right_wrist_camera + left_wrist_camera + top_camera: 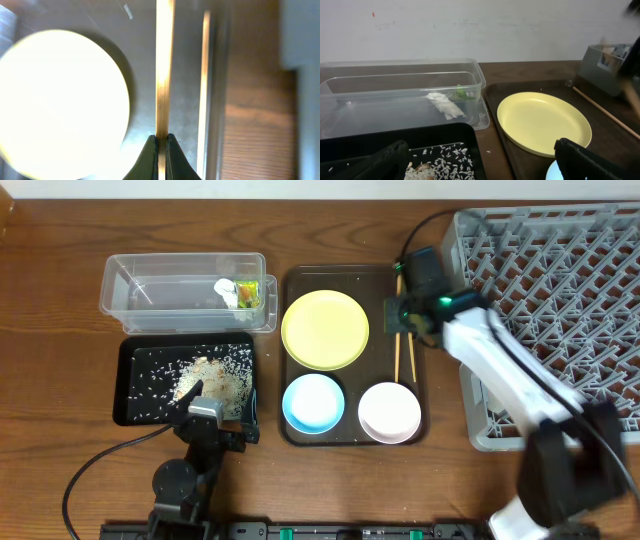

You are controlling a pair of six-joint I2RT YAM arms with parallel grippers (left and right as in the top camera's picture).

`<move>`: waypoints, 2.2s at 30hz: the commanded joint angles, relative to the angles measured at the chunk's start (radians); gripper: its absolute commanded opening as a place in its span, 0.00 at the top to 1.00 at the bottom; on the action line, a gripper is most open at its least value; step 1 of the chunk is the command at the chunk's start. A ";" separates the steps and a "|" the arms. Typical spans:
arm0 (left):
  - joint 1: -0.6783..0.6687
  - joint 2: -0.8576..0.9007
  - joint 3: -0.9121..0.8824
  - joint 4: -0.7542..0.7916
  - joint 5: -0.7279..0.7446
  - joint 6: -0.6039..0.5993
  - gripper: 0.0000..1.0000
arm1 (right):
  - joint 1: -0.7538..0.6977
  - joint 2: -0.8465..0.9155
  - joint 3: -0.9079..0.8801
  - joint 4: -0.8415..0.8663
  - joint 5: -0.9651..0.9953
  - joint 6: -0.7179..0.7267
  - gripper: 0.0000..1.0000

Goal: Sort waste into correct bins and load items into the dishwasher rack

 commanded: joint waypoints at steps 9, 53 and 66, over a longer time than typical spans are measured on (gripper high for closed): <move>0.008 -0.006 -0.024 -0.019 0.014 0.010 0.05 | -0.278 -0.157 0.008 -0.004 0.041 -0.247 0.99; 0.008 -0.006 -0.024 -0.019 0.014 0.010 0.05 | 0.039 0.097 0.003 0.143 0.006 -0.094 0.58; 0.008 -0.006 -0.024 -0.019 0.014 0.010 0.05 | 0.021 0.367 0.003 0.308 -0.076 -0.039 0.58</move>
